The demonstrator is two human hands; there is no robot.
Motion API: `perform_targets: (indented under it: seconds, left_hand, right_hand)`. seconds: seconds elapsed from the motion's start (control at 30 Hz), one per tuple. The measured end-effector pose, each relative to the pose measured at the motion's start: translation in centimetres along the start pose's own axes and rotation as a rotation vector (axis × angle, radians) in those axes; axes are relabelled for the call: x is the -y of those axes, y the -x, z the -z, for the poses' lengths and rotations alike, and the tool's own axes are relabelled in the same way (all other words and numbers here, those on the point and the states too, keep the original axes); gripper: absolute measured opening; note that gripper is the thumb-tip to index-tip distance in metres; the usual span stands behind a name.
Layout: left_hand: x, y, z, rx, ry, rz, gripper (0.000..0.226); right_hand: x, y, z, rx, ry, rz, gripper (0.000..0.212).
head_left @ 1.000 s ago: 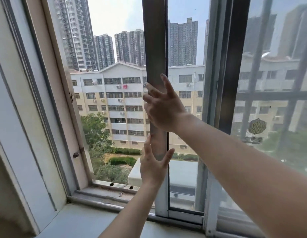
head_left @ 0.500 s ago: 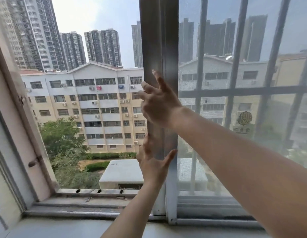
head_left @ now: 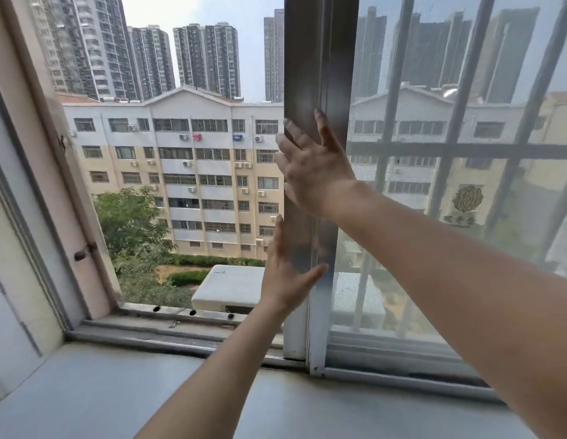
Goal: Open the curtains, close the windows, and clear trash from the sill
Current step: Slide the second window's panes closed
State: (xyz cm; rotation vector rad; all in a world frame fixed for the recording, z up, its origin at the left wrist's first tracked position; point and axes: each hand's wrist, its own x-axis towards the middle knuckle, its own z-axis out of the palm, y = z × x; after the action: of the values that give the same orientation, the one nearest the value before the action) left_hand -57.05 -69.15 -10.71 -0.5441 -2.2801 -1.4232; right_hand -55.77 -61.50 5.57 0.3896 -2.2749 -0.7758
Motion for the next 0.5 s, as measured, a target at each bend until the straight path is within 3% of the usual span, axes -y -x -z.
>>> perform_targets:
  seconds: [0.1, 0.17, 0.33, 0.5]
  left_hand:
    - [-0.1, 1.4, 0.7, -0.014, -0.032, 0.051, 0.104]
    - [-0.3, 2.5, 1.3, -0.069, -0.068, 0.060, 0.089]
    - [-1.0, 6.1, 3.6, -0.204, -0.098, 0.100, 0.013]
    - [-1.1, 10.4, 6.6, -0.173, -0.142, 0.132, 0.027]
  right_hand:
    - [0.2, 1.3, -1.0, 0.091, -0.114, -0.023, 0.056]
    - [0.9, 2.6, -1.3, 0.056, -0.244, -0.028, 0.055]
    - [4.7, 6.0, -0.1, -0.189, -0.575, -0.112, 0.024]
    - [7.7, 8.0, 2.1, -0.068, -0.869, -0.216, 0.019]
